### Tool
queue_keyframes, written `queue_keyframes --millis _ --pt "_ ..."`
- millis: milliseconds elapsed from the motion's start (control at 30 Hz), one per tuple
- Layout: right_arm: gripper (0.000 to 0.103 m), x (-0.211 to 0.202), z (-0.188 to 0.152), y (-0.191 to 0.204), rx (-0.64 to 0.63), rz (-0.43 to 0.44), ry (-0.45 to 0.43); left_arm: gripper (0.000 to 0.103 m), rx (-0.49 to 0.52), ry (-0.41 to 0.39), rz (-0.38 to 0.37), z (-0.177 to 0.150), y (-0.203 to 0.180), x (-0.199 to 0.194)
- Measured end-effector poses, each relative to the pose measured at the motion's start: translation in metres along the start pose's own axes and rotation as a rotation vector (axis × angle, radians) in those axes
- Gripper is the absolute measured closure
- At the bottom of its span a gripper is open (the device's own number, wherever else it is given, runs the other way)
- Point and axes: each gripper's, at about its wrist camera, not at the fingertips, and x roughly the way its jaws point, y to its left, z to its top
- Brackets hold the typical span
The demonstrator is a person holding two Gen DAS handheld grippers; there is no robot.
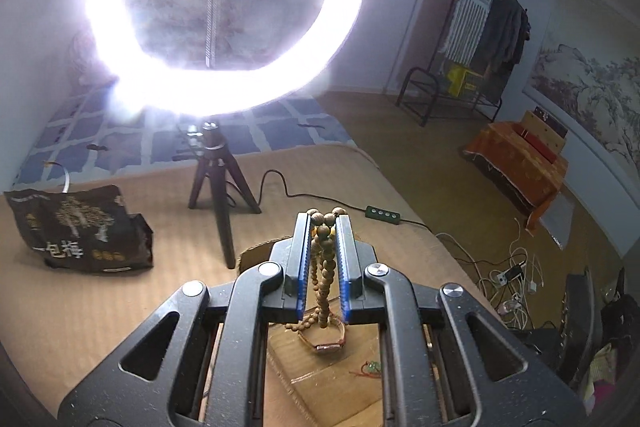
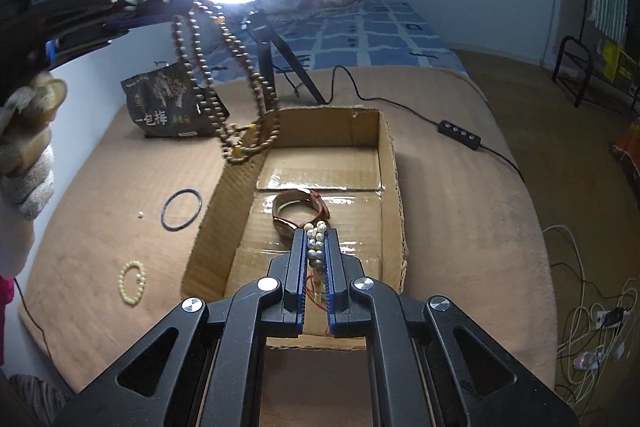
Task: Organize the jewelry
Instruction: 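Lift the necklace and pearls into the cardboard box and release both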
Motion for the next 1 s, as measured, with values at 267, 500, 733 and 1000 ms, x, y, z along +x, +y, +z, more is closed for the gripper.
queue_keyframes --millis 267,500,733,1000 --pt "0.097 0.017 -0.003 -0.007 0.014 0.015 0.018 0.098 -0.011 0.070 0.011 -0.012 0.002 0.043" --pt "0.096 0.032 -0.004 -0.005 -0.003 0.028 0.043 0.098 0.013 0.101 0.017 -0.018 0.002 0.051" --pt "0.059 0.035 -0.004 0.004 -0.020 0.000 0.052 0.076 0.012 0.121 0.027 -0.026 0.011 0.044" --pt "0.050 0.027 -0.006 0.006 0.012 -0.021 0.048 0.064 0.008 0.111 0.057 -0.034 0.028 0.022"
